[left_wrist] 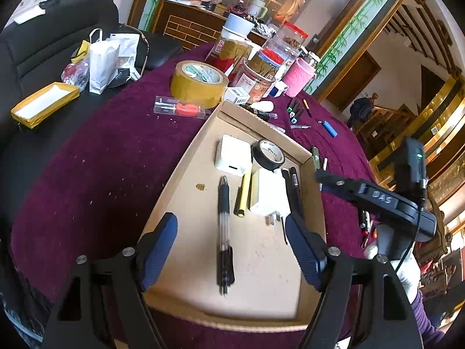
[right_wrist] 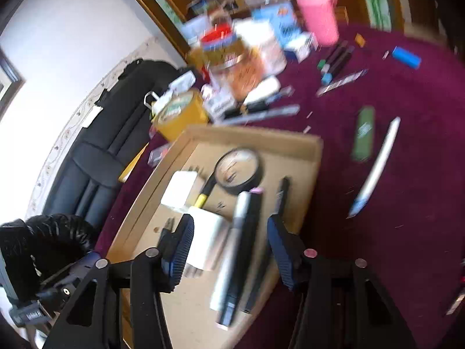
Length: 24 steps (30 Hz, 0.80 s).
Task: Organize rigid objects
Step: 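Release the black pen into the box while the right tool drops the white marker in, then move both open tools back over the remaining markers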
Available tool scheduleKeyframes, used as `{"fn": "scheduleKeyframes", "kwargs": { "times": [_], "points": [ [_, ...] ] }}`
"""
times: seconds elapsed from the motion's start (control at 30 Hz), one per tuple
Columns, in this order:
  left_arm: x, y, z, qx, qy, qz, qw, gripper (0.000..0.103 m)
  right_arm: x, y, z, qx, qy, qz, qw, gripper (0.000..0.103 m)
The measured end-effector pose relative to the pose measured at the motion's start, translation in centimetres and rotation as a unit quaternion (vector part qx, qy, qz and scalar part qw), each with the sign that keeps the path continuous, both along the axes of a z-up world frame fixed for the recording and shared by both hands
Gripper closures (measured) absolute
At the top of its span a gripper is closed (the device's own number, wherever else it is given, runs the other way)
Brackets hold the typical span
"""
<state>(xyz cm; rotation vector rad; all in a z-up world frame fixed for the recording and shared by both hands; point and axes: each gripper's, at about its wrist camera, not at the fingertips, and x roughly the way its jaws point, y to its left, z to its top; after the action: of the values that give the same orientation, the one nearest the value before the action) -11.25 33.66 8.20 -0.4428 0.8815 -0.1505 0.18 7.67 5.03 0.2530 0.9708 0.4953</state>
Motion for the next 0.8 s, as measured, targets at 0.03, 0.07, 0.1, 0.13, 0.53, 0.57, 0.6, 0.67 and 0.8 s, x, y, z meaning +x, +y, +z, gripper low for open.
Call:
{"fn": "scheduleKeyframes", "kwargs": {
  "times": [0.03,0.07,0.1,0.13,0.53,0.57,0.6,0.67,0.8],
  "points": [
    [-0.5,0.0,0.2,-0.002,-0.004,0.003,1.0000,0.027,-0.5,-0.9,0.7,-0.004,-0.014,-0.006,1.000,0.039],
    [-0.9,-0.1,0.4,-0.003,-0.010,0.009,0.9999,0.027,-1.0,-1.8,1.3,-0.008,-0.024,-0.013,1.000,0.037],
    [-1.4,-0.1,0.6,-0.001,-0.016,0.017,0.9997,0.027,-1.6,-3.0,2.1,-0.015,-0.039,-0.022,0.999,0.037],
    [-2.1,-0.3,1.2,0.014,-0.031,0.033,0.9989,0.027,-2.3,-4.1,2.9,-0.021,-0.053,-0.030,0.998,0.037],
    [-8.7,-9.9,9.7,0.184,-0.291,0.042,0.9379,0.000,-16.8,-17.7,10.4,-0.202,-0.412,-0.267,0.847,0.000],
    [-8.5,-11.0,9.7,0.187,-0.293,0.026,0.9372,0.000,-16.3,-19.1,9.9,-0.203,-0.390,-0.271,0.856,0.000],
    [-7.9,-12.5,9.5,0.183,-0.281,0.001,0.9421,0.000,-15.3,-20.0,9.4,-0.203,-0.357,-0.263,0.873,0.000],
    [-5.8,-14.7,8.3,0.152,-0.236,-0.043,0.9588,0.000,-12.2,-22.5,7.4,-0.190,-0.258,-0.234,0.918,0.000],
    [-1.5,-18.4,4.9,0.074,-0.131,-0.113,0.9822,0.000,-7.8,-26.6,4.3,-0.192,-0.188,-0.261,0.927,0.000]
  ]
}}
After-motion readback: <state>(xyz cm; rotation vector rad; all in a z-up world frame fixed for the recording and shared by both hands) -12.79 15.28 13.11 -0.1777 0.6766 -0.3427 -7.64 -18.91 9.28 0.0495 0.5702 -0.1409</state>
